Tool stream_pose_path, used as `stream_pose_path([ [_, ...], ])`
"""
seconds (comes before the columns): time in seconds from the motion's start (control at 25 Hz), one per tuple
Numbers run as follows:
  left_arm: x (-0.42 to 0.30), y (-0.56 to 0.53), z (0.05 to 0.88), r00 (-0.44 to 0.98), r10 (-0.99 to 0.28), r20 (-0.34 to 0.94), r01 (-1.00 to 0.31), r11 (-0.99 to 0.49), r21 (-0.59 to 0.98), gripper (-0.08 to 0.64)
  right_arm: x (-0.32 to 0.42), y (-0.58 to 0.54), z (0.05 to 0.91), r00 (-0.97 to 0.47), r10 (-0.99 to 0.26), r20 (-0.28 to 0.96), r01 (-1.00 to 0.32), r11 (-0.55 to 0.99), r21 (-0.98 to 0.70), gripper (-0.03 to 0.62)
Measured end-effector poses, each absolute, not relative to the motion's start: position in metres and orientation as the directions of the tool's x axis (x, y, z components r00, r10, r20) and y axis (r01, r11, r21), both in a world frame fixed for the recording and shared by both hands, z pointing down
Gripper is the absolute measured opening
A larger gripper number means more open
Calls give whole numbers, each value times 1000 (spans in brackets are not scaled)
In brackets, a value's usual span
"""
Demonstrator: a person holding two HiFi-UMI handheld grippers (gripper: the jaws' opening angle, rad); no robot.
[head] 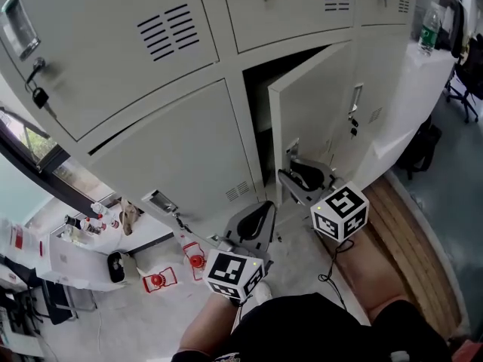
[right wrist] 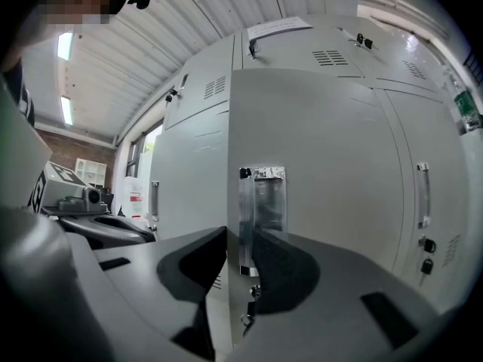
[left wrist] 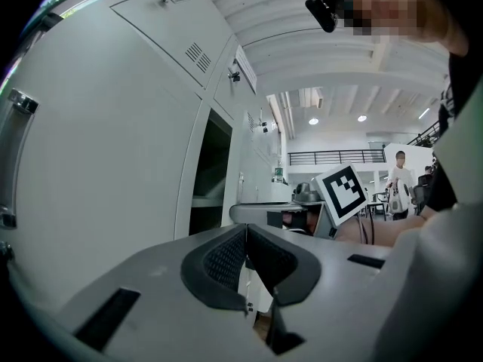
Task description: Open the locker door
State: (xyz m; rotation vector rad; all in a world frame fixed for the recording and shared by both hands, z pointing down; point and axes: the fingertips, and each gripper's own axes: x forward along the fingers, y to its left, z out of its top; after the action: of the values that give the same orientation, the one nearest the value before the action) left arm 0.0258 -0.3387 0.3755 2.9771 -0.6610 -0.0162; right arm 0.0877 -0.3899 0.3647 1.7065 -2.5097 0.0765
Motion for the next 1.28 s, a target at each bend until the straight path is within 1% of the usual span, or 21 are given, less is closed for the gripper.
stream_pose_path([
  [0.44,45,-320,371,914,-405,5,-404,-910,91,17,104,-350,363,-413,-905,100,-908,418,32,161],
  [0.84,67,-302,373,935,-355,4,-354,-929,105,17,132,-307,363,-440,-895,69,-896,443,37,172],
  [1.12,84,-287,369,955,-296,2,-295,-951,90,17,157,-283,363,-407,-911,70,-911,410,36,187],
  [1.28,94,-279,368,965,-262,3,-262,-961,87,17,169,-276,363,-336,-937,95,-938,342,50,195],
])
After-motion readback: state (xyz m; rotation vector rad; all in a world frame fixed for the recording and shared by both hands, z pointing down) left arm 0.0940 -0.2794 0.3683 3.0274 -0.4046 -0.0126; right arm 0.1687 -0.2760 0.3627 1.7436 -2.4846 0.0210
